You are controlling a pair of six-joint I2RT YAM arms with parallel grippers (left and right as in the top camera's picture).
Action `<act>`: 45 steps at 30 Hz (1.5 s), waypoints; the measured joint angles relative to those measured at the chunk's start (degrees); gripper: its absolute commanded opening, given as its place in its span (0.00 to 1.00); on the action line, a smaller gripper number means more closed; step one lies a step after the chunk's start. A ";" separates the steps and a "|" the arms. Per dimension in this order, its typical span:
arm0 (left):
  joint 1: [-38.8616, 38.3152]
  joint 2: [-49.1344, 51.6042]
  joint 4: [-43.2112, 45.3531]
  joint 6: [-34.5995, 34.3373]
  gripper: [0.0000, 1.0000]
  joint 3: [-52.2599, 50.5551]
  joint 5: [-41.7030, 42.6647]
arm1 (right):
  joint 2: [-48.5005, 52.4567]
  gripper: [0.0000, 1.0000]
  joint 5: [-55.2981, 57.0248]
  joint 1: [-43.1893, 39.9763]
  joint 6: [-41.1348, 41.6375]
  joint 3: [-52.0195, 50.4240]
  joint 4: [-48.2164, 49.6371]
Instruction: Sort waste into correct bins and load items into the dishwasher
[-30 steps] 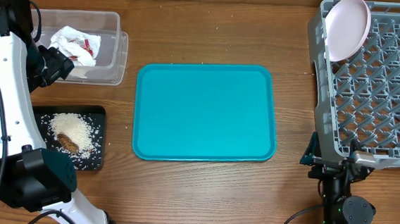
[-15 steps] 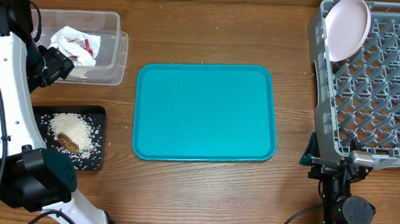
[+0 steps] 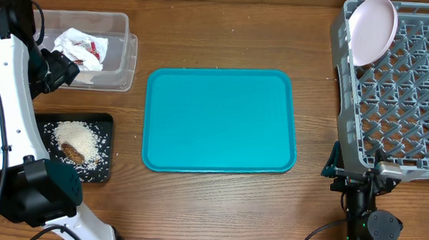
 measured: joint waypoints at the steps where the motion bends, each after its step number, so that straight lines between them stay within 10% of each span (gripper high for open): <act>1: 0.00 0.02 0.00 0.00 1.00 0.00 0.00 | 0.02 1.00 0.00 0.00 0.00 0.00 0.04; 34: -2.58 0.00 0.48 0.68 1.00 -0.02 1.05 | 0.02 1.00 0.00 0.00 0.00 0.00 0.00; 45: -19.15 -12.61 30.53 7.50 1.00 -22.14 1.66 | 0.02 1.00 -0.02 0.00 0.02 0.00 0.00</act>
